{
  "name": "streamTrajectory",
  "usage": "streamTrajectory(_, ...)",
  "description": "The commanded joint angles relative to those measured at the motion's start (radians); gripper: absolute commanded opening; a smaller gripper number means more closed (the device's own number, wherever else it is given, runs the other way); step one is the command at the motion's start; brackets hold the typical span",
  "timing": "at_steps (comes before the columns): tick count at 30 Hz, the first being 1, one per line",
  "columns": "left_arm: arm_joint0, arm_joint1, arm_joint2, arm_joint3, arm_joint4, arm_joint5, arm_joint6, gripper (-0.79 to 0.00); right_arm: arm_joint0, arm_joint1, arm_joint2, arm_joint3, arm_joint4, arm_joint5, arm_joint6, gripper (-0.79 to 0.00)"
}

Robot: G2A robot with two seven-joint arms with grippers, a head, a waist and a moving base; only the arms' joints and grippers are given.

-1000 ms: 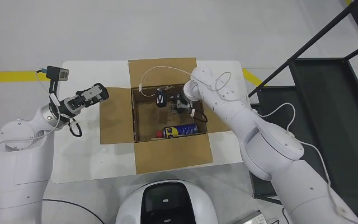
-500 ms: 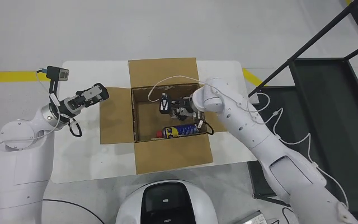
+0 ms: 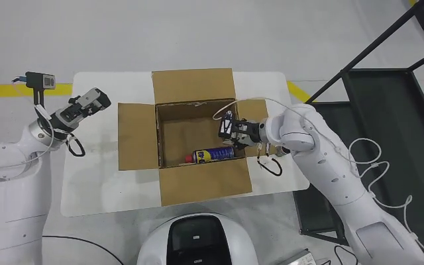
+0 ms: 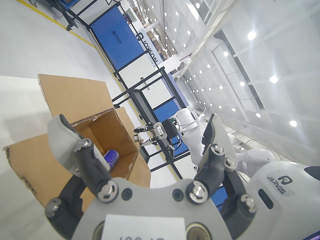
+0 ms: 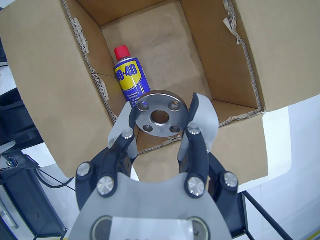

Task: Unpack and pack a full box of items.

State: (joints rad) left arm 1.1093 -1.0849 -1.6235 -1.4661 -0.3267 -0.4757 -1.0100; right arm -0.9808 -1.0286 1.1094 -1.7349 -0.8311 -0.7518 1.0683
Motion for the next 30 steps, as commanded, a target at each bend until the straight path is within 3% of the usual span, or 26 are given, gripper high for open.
streamTrajectory(1, 0.0, 0.0, 0.001, 0.0, 0.0, 0.0, -0.001, 0.0, 0.001, 0.0, -0.001, 0.0, -0.001, 0.0, 0.0, -0.785)
streamTrajectory(16, 0.0, 0.0, 0.001, 0.0, 0.0, 0.0, -0.001, 0.0, -0.007, 0.002, 0.011, 0.003, -0.005, 0.017, -0.017, -0.785)
streamTrajectory(23, 0.0, 0.0, 0.001, 0.0, 0.0, 0.0, -0.001, 0.0, -0.106, 0.062, 0.205, -0.042, 0.064, 0.016, 0.016, -0.785)
streamTrajectory(30, 0.0, 0.0, 0.001, 0.0, 0.0, 0.0, -0.001, 0.0, -0.227, 0.118, 0.389, 0.065, 0.166, 0.019, 0.019, -0.785)
